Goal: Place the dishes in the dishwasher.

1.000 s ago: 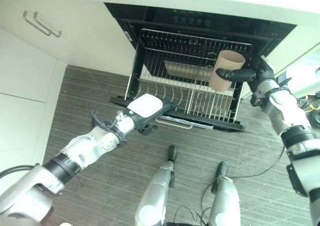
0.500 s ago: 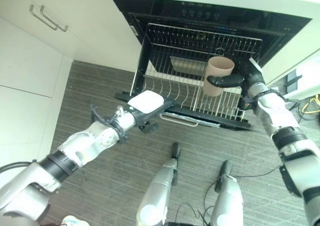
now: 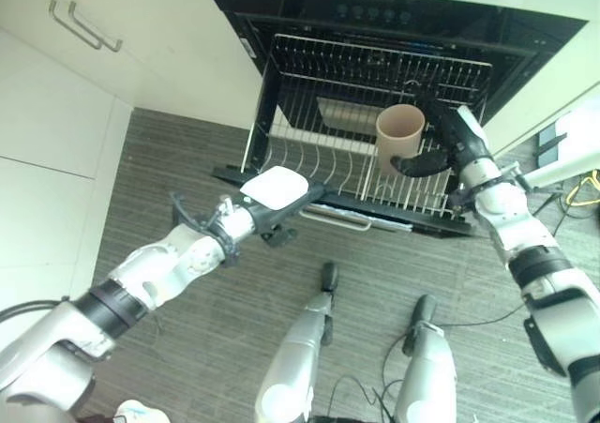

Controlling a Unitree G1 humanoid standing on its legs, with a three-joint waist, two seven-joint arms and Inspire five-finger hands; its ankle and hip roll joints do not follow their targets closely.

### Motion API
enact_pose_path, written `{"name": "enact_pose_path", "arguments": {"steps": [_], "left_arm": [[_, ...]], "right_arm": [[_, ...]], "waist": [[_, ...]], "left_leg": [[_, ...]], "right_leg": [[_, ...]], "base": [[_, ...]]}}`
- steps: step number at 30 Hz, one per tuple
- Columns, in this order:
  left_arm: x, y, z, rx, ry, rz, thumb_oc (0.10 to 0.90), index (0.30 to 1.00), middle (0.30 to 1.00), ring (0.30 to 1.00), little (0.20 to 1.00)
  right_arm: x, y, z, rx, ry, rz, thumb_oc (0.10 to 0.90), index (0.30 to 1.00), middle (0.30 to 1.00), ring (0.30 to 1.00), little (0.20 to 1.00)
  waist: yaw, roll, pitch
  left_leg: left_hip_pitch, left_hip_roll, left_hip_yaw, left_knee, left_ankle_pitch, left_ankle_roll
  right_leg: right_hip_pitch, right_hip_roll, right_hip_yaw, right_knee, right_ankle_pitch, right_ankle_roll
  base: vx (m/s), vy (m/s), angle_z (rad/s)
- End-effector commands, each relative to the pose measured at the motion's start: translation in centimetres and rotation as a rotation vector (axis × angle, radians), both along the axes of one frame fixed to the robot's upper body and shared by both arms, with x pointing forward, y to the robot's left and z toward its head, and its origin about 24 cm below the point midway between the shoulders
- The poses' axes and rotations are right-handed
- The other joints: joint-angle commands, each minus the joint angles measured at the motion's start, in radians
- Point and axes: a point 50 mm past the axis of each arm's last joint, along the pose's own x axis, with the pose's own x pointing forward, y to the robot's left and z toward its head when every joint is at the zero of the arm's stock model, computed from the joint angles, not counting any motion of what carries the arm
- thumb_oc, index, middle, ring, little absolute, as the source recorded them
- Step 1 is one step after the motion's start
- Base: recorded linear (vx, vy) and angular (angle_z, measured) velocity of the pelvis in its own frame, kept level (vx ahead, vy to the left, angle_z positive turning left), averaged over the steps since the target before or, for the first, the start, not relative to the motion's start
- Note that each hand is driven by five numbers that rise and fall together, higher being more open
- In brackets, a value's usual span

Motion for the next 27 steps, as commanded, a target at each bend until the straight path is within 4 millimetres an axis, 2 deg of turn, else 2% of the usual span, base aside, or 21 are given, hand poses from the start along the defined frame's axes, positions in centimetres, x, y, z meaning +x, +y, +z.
{"name": "enact_pose_path", "arguments": {"steps": [1, 3, 10, 14, 20, 27], "left_arm": [[0.4, -1.0, 4.3, -0.079, -0.171, -0.042, 0.8, 0.9, 0.9, 0.9, 0.9], [0.3, -1.0, 4.0, -0.081, -0.164, -0.04, 0.8, 0.9, 0.9, 0.9, 0.9], [0.2, -0.9, 3.9, -0.085, -0.159, -0.037, 0.8, 0.9, 0.9, 0.9, 0.9], [0.0, -0.5, 3.3, -0.083, -0.147, -0.023, 0.8, 0.9, 0.9, 0.9, 0.9], [-0.4, 0.6, 2.0, -0.107, -0.117, 0.027, 0.8, 0.9, 0.9, 0.9, 0.9], [-1.0, 1.7, -0.9, -0.137, -0.057, 0.099, 0.8, 0.9, 0.9, 0.9, 0.9]], "right_arm": [[-1.5, -4.6, 2.8, -0.076, -0.202, -0.205, 0.8, 0.9, 0.9, 0.9, 0.9], [-1.9, -4.3, 3.3, -0.053, -0.265, -0.185, 0.8, 0.9, 0.9, 0.9, 0.9], [-2.3, -3.9, 3.9, -0.012, -0.324, -0.154, 0.8, 0.9, 0.9, 0.9, 0.9], [-2.9, -3.9, 4.3, 0.139, -0.403, -0.164, 0.8, 0.9, 0.9, 0.9, 0.9], [-4.2, -3.1, 1.6, 0.211, -0.375, -0.119, 0.8, 0.9, 0.9, 0.9, 0.9], [-6.2, -2.4, -2.6, 0.355, -0.317, -0.099, 0.8, 0.9, 0.9, 0.9, 0.9]], "waist": [[-0.017, 0.02, -0.018], [-0.023, 0.023, -0.018], [-0.025, 0.03, -0.018], [-0.034, 0.032, -0.018], [-0.063, 0.033, -0.018], [-0.083, 0.02, -0.092]], "left_leg": [[0.035, 0.09, 0.098, 0.124, -0.232, -0.067], [0.045, 0.088, 0.104, 0.124, -0.24, -0.066], [0.056, 0.088, 0.107, 0.124, -0.247, -0.064], [0.082, 0.09, 0.117, 0.124, -0.257, -0.062], [0.166, 0.1, 0.144, 0.124, -0.284, -0.058], [0.235, 0.119, 0.164, 0.124, -0.305, -0.055]], "right_leg": [[-0.039, 0.004, 0.012, -0.097, 0.04, 0.028], [-0.035, 0.002, 0.015, -0.097, 0.038, 0.03], [-0.028, 0.0, 0.018, -0.097, 0.034, 0.029], [-0.005, 0.003, 0.017, -0.097, 0.026, 0.027], [0.07, 0.015, 0.018, -0.097, 0.0, 0.017], [0.142, 0.032, 0.006, -0.097, -0.03, 0.001]], "base": [[0.0, 0.0, 0.0], [0.0, 0.0, 0.0], [0.0, 0.0, 0.0], [-0.01, 0.009, -0.04], [0.01, 0.019, -0.08], [0.05, -0.009, -0.11]]}}
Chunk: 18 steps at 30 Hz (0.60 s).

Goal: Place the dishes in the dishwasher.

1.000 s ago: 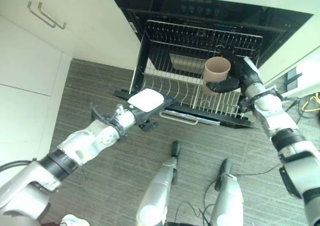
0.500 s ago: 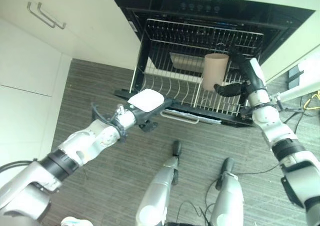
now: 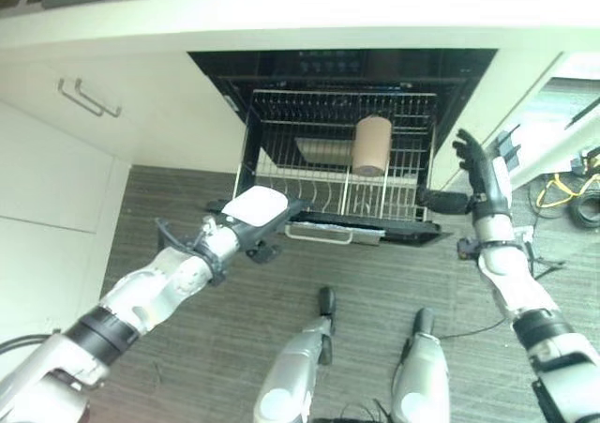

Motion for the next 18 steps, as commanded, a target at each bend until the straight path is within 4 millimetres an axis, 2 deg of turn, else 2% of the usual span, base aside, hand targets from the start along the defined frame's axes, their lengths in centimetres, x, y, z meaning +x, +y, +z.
{"name": "enact_pose_path", "arguments": {"steps": [1, 2, 5, 9, 13, 18], "left_arm": [[0.2, -1.0, 1.8, -0.112, -0.129, -0.006, 0.8, 0.9, 0.9, 0.9, 0.9], [-0.3, -0.4, 0.5, -0.161, -0.121, 0.05, 0.8, 0.9, 0.9, 0.9, 0.9], [-0.8, 0.3, -0.5, -0.232, -0.132, 0.113, 0.8, 0.9, 0.9, 0.9, 0.9], [-2.3, 2.2, -1.9, -0.459, -0.232, 0.264, 0.8, 0.9, 0.9, 0.9, 0.9], [-3.3, 3.8, -1.7, -0.644, -0.291, 0.337, 0.8, 0.9, 0.9, 0.9, 0.9], [-4.4, 4.2, -1.5, -1.086, -0.216, 0.31, 0.8, 0.9, 0.9, 0.9, 0.9]], "right_arm": [[-0.7, 0.1, 5.3, 0.116, -0.32, 0.065, 0.8, 0.9, 0.9, 0.9, 0.9], [-2.1, 0.3, 4.4, 0.216, -0.356, 0.099, 0.8, 0.9, 0.9, 0.9, 0.9], [-3.5, 0.6, 4.1, 0.304, -0.415, 0.119, 0.8, 0.9, 0.9, 0.9, 0.9], [-6.6, 1.0, 4.2, 0.422, -0.545, 0.183, 0.8, 0.9, 0.9, 0.9, 0.9], [-7.3, 1.4, 4.7, 0.429, -0.556, 0.246, 0.8, 0.9, 0.9, 0.9, 0.9], [-7.2, 1.7, 3.7, 0.565, -0.452, 0.314, 0.8, 0.9, 0.9, 0.9, 0.9]], "waist": [[0.0, 0.012, -0.101], [-0.002, 0.0, -0.137], [-0.005, -0.01, -0.169], [-0.008, -0.033, -0.248], [0.009, -0.05, -0.288], [0.019, -0.08, -0.328]], "left_leg": [[0.064, 0.103, 0.081, 0.173, -0.304, -0.053], [0.092, 0.109, 0.079, 0.173, -0.31, -0.05], [0.113, 0.114, 0.079, 0.173, -0.311, -0.046], [0.166, 0.129, 0.075, 0.173, -0.322, -0.038], [0.2, 0.133, 0.055, 0.173, -0.331, -0.035], [0.22, 0.12, 0.029, 0.173, -0.339, -0.02]], "right_leg": [[-0.014, 0.022, -0.025, -0.019, -0.071, -0.002], [0.018, 0.029, -0.031, -0.019, -0.084, -0.006], [0.042, 0.033, -0.037, -0.019, -0.091, -0.011], [0.103, 0.046, -0.046, -0.019, -0.123, -0.021], [0.149, 0.052, -0.049, -0.019, -0.147, -0.027], [0.178, 0.061, -0.03, -0.019, -0.152, -0.032]], "base": [[0.13, -0.083, -0.04], [0.09, -0.084, -0.02], [0.07, -0.059, -0.04], [0.08, -0.039, -0.01], [0.04, -0.002, -0.04], [0.02, 0.046, -0.04]]}}
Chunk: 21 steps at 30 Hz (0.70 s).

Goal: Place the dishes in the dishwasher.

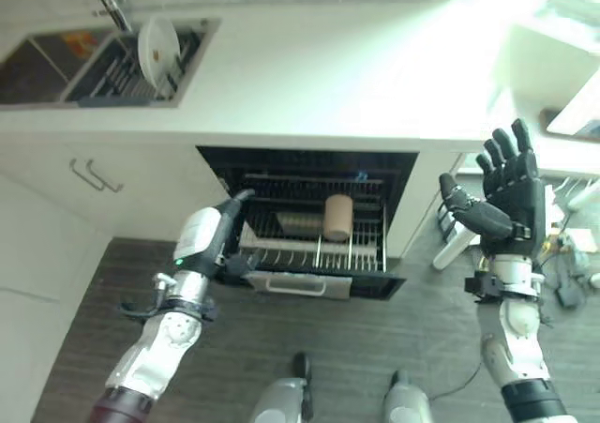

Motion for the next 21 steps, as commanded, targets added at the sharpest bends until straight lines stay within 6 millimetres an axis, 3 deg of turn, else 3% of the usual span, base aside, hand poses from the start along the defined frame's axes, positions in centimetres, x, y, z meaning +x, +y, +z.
{"name": "enact_pose_path", "arguments": {"steps": [1, 6, 10, 14, 15, 17, 18, 21], "left_arm": [[-0.1, -0.7, 3.7, -0.363, -0.227, -0.143, 0.8, 0.9, 0.9, 0.9, 0.9], [-0.4, -1.6, 4.1, -0.587, -0.211, -0.277, 0.8, 0.9, 0.9, 0.9, 0.9], [-0.5, -2.2, 4.4, -0.653, -0.19, -0.341, 0.8, 0.9, 0.9, 0.9, 0.9], [-0.8, -2.2, 4.4, -0.634, -0.196, -0.342, 0.8, 0.9, 0.9, 0.9, 0.9], [-0.8, -2.3, 4.4, -0.631, -0.181, -0.36, 0.8, 0.9, 0.9, 0.9, 0.9], [-0.6, -2.5, 4.4, -0.615, -0.167, -0.367, 0.8, 0.9, 0.9, 0.9, 0.9], [-1.8, -1.0, 0.6, -0.8, -0.119, -0.122, 0.8, 0.9, 0.9, 0.9, 0.9], [-1.8, -0.7, 0.5, -0.768, -0.123, -0.08, 0.8, 0.9, 0.9, 0.9, 0.9]], "right_arm": [[-0.6, 0.5, 1.6, 0.031, -0.09, 0.139, 0.8, 0.9, 0.9, 0.9, 0.9], [-1.1, 0.8, -0.1, 0.009, 0.002, 0.11, 0.8, 0.9, 0.9, 0.9, 0.9], [-1.6, 0.5, -1.6, 0.007, 0.069, 0.107, 0.8, 0.9, 0.9, 0.9, 0.9], [-1.4, 1.1, -2.5, 0.005, 0.107, 0.15, 0.8, 0.9, 0.9, 0.9, 0.9], [-1.3, 1.6, -2.8, -0.024, 0.126, 0.166, 0.8, 0.9, 0.9, 0.9, 0.9], [-1.3, 1.5, -3.0, -0.024, 0.134, 0.168, 0.8, 0.9, 0.9, 0.9, 0.9], [0.4, 3.6, -0.8, -0.063, 0.081, 0.379, 0.8, 0.9, 0.9, 0.9, 0.9], [-0.2, 3.5, -0.8, -0.044, 0.057, 0.443, 0.8, 0.9, 0.9, 0.9, 0.9]], "waist": [[0.023, 0.011, -0.08], [0.005, -0.011, -0.099], [-0.013, -0.025, -0.102], [0.001, -0.021, -0.103], [0.011, -0.014, -0.097], [0.008, -0.018, -0.09], [0.072, 0.006, -0.034], [0.071, -0.002, -0.042]], "left_leg": [[0.083, 0.052, 0.019, 0.096, -0.238, 0.013], [0.099, 0.014, 0.006, 0.096, -0.256, 0.044], [0.111, -0.016, 0.012, 0.096, -0.275, 0.068], [0.11, -0.005, 0.045, 0.096, -0.269, 0.069], [0.102, 0.005, 0.063, 0.096, -0.259, 0.071], [0.097, 0.006, 0.065, 0.096, -0.255, 0.075], [0.031, -0.101, -0.105, 0.096, -0.188, 0.074], [0.03, -0.1, -0.095, 0.096, -0.187, 0.074]], "right_leg": [[-0.026, 0.007, 0.004, 0.061, -0.13, 0.005], [-0.017, 0.014, 0.042, 0.061, -0.116, 0.011], [-0.037, 0.006, 0.075, 0.061, -0.088, 0.033], [-0.018, 0.018, -0.005, 0.061, -0.083, 0.028], [-0.014, 0.035, -0.054, 0.061, -0.08, 0.01], [-0.022, 0.042, -0.044, 0.061, -0.087, 0.002], [-0.071, 0.185, 0.05, 0.061, -0.111, -0.083], [-0.063, 0.19, 0.042, 0.061, -0.12, -0.088]], "base": [[0.04, 0.121, -0.05], [0.03, 0.132, -0.09], [0.0, 0.102, -0.15], [-0.08, 0.011, -0.4], [-0.12, -0.06, -0.69], [-0.08, -0.078, -0.49], [0.02, -0.053, -0.09], [0.05, -0.036, -0.24]]}}
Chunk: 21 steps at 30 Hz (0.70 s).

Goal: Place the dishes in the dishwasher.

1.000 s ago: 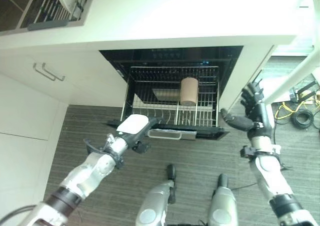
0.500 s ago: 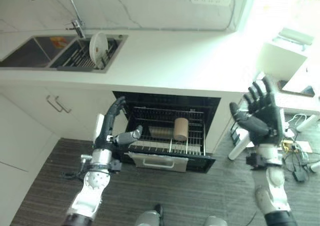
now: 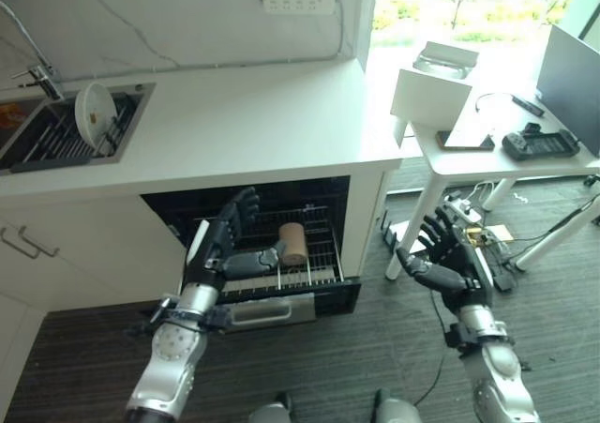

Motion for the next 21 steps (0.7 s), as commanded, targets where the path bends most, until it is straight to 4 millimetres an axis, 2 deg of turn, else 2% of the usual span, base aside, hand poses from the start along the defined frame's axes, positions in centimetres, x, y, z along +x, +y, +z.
{"name": "enact_pose_path", "arguments": {"steps": [1, 5, 7, 9, 11, 14, 15, 16, 18, 19, 20, 21], "left_arm": [[0.1, 1.4, 2.7, 0.018, -0.15, 0.148, 0.8, 0.9, 0.9, 0.9, 0.9], [-0.6, 3.2, 2.1, -0.016, -0.161, 0.298, 0.8, 0.9, 0.9, 0.9, 0.9], [-0.8, 3.9, 2.3, 0.034, -0.191, 0.321, 0.8, 0.9, 0.9, 0.9, 0.9], [-1.1, 4.6, 2.7, 0.055, -0.214, 0.354, 0.8, 0.9, 0.9, 0.9, 0.9], [-1.8, 6.0, 2.9, 0.04, -0.227, 0.426, 0.8, 0.9, 0.9, 0.9, 0.9], [-2.1, 7.0, 2.9, 0.034, -0.235, 0.487, 0.8, 0.9, 0.9, 0.9, 0.9], [-2.1, 7.2, 2.9, 0.035, -0.236, 0.496, 0.8, 0.9, 0.9, 0.9, 0.9], [-2.0, 7.5, 2.9, 0.046, -0.226, 0.524, 0.8, 0.9, 0.9, 0.9, 0.9], [-1.9, 7.7, 2.6, 0.069, -0.207, 0.536, 0.8, 0.9, 0.9, 0.9, 0.9], [-2.8, 8.5, 2.7, 0.131, -0.192, 0.582, 0.8, 0.9, 0.9, 0.9, 0.9], [-3.8, 9.9, 2.9, 0.176, -0.175, 0.66, 0.8, 0.9, 0.9, 0.9, 0.9], [-4.0, 10.3, 2.8, 0.185, -0.158, 0.686, 0.8, 0.9, 0.9, 0.9, 0.9]], "right_arm": [[2.7, 1.5, 7.5, 0.031, -0.366, 0.185, 0.8, 0.9, 0.9, 0.9, 0.9], [2.7, 0.8, 7.7, 0.014, -0.375, 0.124, 0.8, 0.9, 0.9, 0.9, 0.9], [2.5, 0.4, 8.2, -0.015, -0.395, 0.08, 0.8, 0.9, 0.9, 0.9, 0.9], [2.7, 0.0, 8.5, -0.041, -0.4, 0.057, 0.8, 0.9, 0.9, 0.9, 0.9], [2.8, -0.3, 8.8, -0.065, -0.405, 0.047, 0.8, 0.9, 0.9, 0.9, 0.9], [2.9, -0.6, 9.2, -0.078, -0.412, 0.035, 0.8, 0.9, 0.9, 0.9, 0.9], [2.9, -0.7, 9.4, -0.08, -0.416, 0.026, 0.8, 0.9, 0.9, 0.9, 0.9], [2.9, -0.9, 9.7, -0.076, -0.421, -0.01, 0.8, 0.9, 0.9, 0.9, 0.9], [2.8, -1.5, 9.7, -0.03, -0.424, -0.076, 0.8, 0.9, 0.9, 0.9, 0.9], [2.3, -2.2, 9.4, 0.018, -0.429, -0.139, 0.8, 0.9, 0.9, 0.9, 0.9], [1.9, -2.3, 9.1, 0.013, -0.425, -0.15, 0.8, 0.9, 0.9, 0.9, 0.9], [1.8, -2.4, 9.0, 0.01, -0.427, -0.153, 0.8, 0.9, 0.9, 0.9, 0.9]], "waist": [[0.06, 0.01, 0.014], [0.068, -0.001, 0.035], [0.058, 0.006, 0.044], [0.057, 0.018, 0.045], [0.061, 0.036, 0.034], [0.055, 0.05, 0.02], [0.053, 0.054, 0.016], [0.043, 0.062, 0.008], [0.043, 0.058, 0.0], [0.058, 0.046, -0.009], [0.059, 0.054, -0.011], [0.057, 0.056, -0.011]], "left_leg": [[0.004, -0.118, -0.086, 0.09, -0.142, 0.076], [0.032, -0.131, -0.039, 0.09, -0.123, 0.08], [0.026, -0.106, -0.014, 0.09, -0.113, 0.07], [0.017, -0.078, -0.033, 0.09, -0.103, 0.05], [0.01, -0.031, -0.068, 0.09, -0.091, 0.015], [0.005, 0.022, -0.074, 0.09, -0.085, -0.018], [0.006, 0.033, -0.065, 0.09, -0.086, -0.022], [0.009, 0.044, -0.04, 0.09, -0.103, -0.021], [0.016, 0.031, -0.042, 0.09, -0.114, -0.021], [0.03, -0.022, -0.079, 0.09, -0.153, 0.017], [0.034, -0.042, -0.094, 0.09, -0.164, 0.043], [0.033, -0.047, -0.102, 0.09, -0.165, 0.05]], "right_leg": [[0.029, 0.114, -0.014, 0.074, -0.193, -0.069], [0.06, 0.077, -0.043, 0.074, -0.199, -0.082], [0.064, 0.06, -0.073, 0.074, -0.192, -0.083], [0.067, 0.051, -0.081, 0.074, -0.193, -0.077], [0.073, 0.029, -0.078, 0.074, -0.202, -0.066], [0.081, -0.002, -0.081, 0.074, -0.208, -0.054], [0.083, -0.015, -0.084, 0.074, -0.206, -0.049], [0.085, -0.049, -0.089, 0.074, -0.201, -0.032], [0.084, -0.081, -0.075, 0.074, -0.187, -0.007], [0.069, -0.106, -0.017, 0.074, -0.166, 0.026], [0.075, -0.085, 0.003, 0.074, -0.162, 0.029], [0.079, -0.071, 0.007, 0.074, -0.164, 0.026]], "base": [[0.05, -0.01, 0.05], [0.0, 0.077, 0.14], [-0.11, 0.213, 0.35], [-0.11, 0.35, 0.54], [-0.1, 0.557, 0.28], [-0.09, 0.472, 0.19], [-0.11, 0.542, 0.3], [-0.12, 0.569, 0.22], [-0.08, 0.495, 0.45], [-0.02, 0.479, 0.71], [0.0, 0.42, 0.49], [0.01, 0.241, 0.34]]}}
